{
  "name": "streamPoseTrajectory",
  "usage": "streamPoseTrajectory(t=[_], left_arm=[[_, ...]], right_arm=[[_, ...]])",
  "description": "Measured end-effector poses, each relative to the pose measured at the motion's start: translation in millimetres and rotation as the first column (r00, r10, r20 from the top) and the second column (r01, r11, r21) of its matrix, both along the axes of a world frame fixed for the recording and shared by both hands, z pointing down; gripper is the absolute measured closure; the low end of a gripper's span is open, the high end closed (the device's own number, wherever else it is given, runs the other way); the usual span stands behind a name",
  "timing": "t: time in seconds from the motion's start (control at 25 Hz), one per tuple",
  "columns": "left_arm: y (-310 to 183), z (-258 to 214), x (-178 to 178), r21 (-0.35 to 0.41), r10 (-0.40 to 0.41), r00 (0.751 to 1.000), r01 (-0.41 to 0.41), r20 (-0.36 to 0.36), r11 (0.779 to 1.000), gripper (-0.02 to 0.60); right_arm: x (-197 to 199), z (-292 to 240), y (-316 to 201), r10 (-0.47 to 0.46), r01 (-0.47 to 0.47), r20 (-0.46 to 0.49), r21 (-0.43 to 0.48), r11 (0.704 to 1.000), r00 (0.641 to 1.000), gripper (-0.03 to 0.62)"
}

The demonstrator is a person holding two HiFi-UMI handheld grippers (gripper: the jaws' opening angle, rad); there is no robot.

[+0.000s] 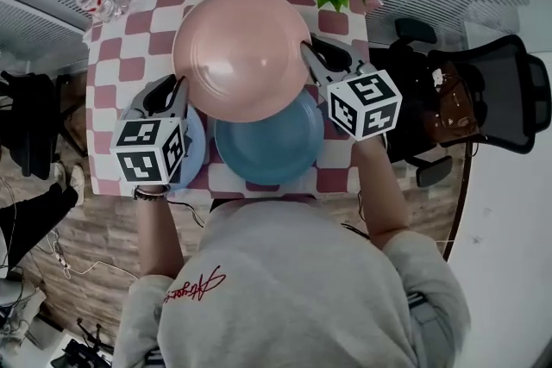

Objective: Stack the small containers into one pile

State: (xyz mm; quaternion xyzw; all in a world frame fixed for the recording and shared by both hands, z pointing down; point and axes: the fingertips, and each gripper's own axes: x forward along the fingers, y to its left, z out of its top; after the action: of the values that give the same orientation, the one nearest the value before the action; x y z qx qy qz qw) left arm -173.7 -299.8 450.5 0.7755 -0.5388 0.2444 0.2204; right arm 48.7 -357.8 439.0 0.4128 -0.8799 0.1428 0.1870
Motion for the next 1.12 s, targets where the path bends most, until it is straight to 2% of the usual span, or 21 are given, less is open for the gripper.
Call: streamPoseTrajectory(t=[0.36,1.12], left_arm=[[48,7,25,-0.017,-0.052,0.999,0.052,0.010,0.998,0.508],[121,41,44,-0.103,-0.153,0.988,0.153,0.013,0.983,0.518]], right_arm=[[23,8,39,-0.058,0.058,0.014,-0.027,0.998,0.998,0.531],[39,48,100,-0.181,0.180,0.005,-0.137,0.974,0.983,0.530]])
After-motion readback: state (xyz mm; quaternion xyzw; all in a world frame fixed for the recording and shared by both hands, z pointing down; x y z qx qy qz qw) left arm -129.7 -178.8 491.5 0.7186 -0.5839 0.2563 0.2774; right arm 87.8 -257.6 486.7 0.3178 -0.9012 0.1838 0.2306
